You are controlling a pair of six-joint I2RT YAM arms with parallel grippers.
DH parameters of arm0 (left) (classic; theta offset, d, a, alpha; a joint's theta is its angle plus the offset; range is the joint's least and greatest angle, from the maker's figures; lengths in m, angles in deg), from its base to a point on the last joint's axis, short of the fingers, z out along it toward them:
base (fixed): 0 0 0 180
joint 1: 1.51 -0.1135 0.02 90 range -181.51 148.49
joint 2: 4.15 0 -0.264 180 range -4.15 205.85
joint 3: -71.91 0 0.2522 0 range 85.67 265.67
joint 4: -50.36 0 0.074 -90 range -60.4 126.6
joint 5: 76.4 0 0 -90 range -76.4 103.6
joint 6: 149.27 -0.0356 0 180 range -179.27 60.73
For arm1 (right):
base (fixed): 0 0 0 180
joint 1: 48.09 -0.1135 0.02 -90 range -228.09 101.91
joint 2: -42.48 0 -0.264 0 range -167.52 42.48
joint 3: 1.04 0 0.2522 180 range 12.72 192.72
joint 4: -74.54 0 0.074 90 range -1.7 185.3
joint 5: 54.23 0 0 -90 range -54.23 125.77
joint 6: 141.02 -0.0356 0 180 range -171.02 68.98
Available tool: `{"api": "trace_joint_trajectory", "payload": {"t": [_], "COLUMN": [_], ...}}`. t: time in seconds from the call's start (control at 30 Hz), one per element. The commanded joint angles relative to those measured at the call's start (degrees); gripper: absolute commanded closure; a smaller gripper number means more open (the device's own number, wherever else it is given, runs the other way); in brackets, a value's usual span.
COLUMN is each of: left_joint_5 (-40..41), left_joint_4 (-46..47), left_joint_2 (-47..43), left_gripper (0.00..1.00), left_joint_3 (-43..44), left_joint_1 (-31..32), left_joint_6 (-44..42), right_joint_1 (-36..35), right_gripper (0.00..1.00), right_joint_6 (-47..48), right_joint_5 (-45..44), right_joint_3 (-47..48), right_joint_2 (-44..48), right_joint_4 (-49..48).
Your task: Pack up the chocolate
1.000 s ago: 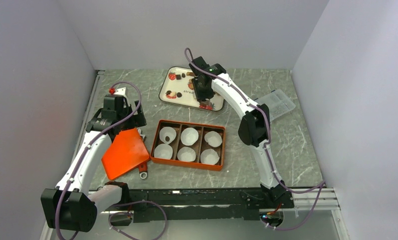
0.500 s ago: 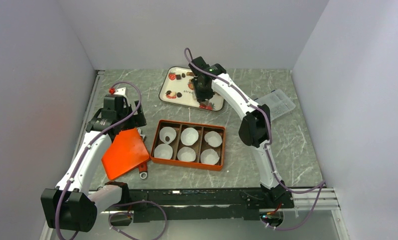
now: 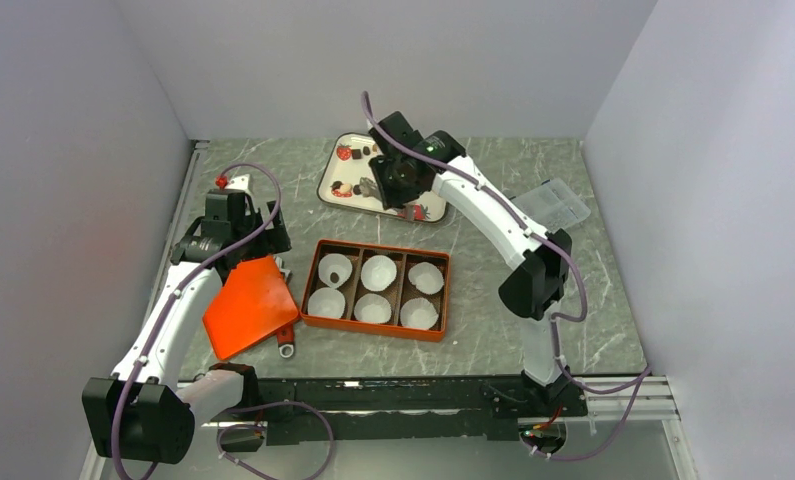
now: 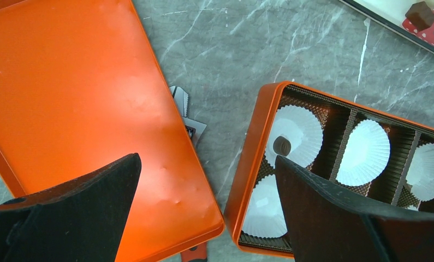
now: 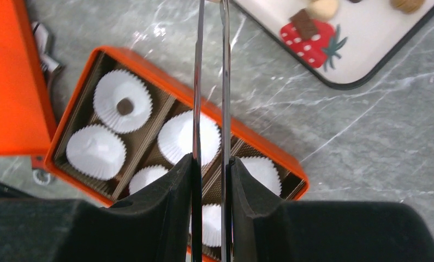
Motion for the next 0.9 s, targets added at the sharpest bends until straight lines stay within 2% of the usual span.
{"api": "trace_joint_trajectory", "payload": {"t": [0.0,0.43,0.87], "left_joint_5": [-0.49,-0.69,0.04], "left_joint_4": [1.93,2.11,1.93], "left_joint_2": [-1.31,-1.7,-1.7], "left_gripper": [0.0,0.01,0.01], "left_joint_3": [-0.06,-0.23,-0.28], "left_joint_1": [-0.26,-0.26,-0.26], "left_joint_6": [0.09,0.27,0.27], "right_joint_1": [-3.77,-10.83,-16.02], "right_gripper": [0.81,0.81,0.81], "right_joint_6": [0.01,0.11,0.18], "right_joint_5": [2.5,11.97,16.3], "right_joint_3": [-2.87,-16.22,-22.87], "right_joint_2": [5.97,15.5,16.0], "right_joint_4": [0.99,0.51,-1.37]}}
